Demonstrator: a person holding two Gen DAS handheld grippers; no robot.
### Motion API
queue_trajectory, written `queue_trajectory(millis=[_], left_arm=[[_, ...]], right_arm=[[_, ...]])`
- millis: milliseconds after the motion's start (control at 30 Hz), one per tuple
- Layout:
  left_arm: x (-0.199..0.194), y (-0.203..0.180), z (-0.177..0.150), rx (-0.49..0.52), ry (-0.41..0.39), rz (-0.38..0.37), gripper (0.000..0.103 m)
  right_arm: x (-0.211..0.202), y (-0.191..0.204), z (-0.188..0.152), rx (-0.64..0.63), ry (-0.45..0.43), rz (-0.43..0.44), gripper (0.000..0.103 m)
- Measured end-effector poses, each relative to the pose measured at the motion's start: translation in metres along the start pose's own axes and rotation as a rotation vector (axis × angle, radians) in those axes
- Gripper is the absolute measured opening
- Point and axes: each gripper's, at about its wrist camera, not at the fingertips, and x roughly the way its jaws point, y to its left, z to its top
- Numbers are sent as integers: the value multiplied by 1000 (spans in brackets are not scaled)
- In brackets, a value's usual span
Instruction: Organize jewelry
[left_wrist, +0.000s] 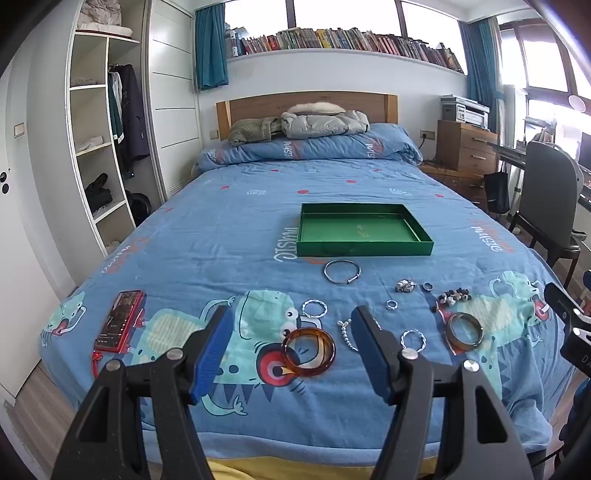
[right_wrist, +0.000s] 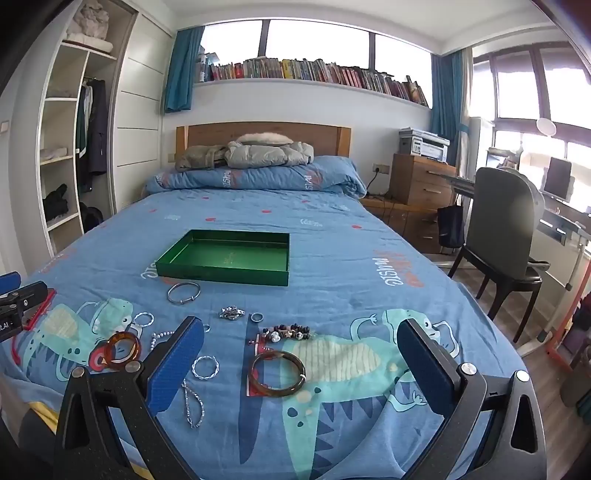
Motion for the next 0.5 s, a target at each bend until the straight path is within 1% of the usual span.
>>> queue_trajectory(millis=[500], left_arm=[[-5,-8,-3,-5,3,-4,65]], right_arm=[[-1,-2,-3,-2,3,-15,103]])
